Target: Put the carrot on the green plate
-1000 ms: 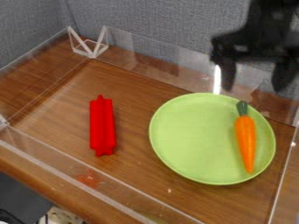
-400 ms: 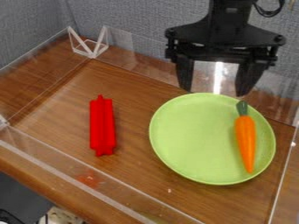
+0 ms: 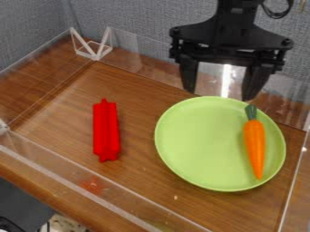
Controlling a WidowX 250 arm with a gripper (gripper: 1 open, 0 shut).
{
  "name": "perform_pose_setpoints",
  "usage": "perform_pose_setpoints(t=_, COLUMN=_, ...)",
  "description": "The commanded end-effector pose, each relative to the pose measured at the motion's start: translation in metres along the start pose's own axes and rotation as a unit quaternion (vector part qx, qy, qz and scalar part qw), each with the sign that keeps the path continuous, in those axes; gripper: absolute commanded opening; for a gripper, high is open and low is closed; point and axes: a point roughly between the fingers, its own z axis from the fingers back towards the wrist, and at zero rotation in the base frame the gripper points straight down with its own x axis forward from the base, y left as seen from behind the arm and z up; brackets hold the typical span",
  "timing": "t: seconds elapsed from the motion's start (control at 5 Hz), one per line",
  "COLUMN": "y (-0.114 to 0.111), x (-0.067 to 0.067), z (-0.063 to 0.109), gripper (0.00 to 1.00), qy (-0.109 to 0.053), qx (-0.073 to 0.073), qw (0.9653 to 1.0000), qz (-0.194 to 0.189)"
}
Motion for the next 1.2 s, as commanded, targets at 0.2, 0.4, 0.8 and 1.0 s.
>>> perform_pose_setpoints(t=0.2, y=0.007, x=0.009, z=0.013, gripper=1.00, qy=-0.013, qx=0.006, qw=0.9966, qz=0.081)
perform_pose_setpoints(t=0.4, y=-0.013, x=0.007, z=0.015, gripper=1.00, qy=-0.013, qx=0.008, qw=0.9968, qz=0.078)
perform_pose_setpoints(t=0.8, y=-0.017, x=0.009, z=0.016, gripper=0.00, qy=-0.018, qx=0.020, qw=0.9950, qz=0.096)
perform_pose_setpoints(t=1.0, y=-0.006, x=0.008, z=0.018, gripper=1.00, qy=-0.024, qx=0.030, qw=0.9926, qz=0.115)
